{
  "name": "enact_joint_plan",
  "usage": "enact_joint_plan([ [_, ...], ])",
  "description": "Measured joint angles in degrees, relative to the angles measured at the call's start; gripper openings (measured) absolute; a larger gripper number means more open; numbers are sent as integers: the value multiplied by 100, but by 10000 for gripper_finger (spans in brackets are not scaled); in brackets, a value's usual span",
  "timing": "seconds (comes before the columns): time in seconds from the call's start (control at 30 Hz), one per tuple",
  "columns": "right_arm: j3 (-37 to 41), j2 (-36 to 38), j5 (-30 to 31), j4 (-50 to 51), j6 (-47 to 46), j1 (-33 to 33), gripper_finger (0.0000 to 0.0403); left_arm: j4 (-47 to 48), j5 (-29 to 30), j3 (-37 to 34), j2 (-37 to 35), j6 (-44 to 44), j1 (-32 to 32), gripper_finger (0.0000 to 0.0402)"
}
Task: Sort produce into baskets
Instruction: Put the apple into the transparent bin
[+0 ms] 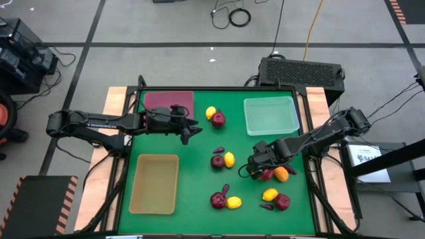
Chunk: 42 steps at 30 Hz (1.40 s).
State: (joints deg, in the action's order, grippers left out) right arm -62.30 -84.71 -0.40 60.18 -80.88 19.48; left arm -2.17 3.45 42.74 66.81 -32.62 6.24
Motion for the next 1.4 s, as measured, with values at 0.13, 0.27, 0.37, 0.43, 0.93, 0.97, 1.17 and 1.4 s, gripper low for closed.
enact_joint_plan([
  [0.13, -2, 7, -4, 5, -316, 165, 313, 17, 0, 0, 0, 4, 0, 254],
  [0.27, -4, 7, -3, 7, -640, 335, 313, 17, 15, 0, 0, 42, 2, 254],
  [0.37, -4, 7, 35, 98, -867, 448, 300, 14, 118, 0, 0, 49, 2, 254],
  [0.43, -5, 8, 69, 160, -951, 505, 281, 14, 134, 0, 0, 50, 12, 254],
  [0.93, -7, 9, 203, 188, -1002, 575, 123, 12, 156, 0, 0, 48, 92, 254],
  [0.97, -7, 9, 205, 201, -999, 575, 118, 12, 156, 0, 0, 46, 92, 254],
  [1.17, -7, 9, 205, 306, -997, 575, 93, 12, 159, 0, 0, 46, 92, 254],
  [1.4, -7, 9, 205, 315, -993, 575, 60, 12, 159, 0, 0, 46, 92, 254],
])
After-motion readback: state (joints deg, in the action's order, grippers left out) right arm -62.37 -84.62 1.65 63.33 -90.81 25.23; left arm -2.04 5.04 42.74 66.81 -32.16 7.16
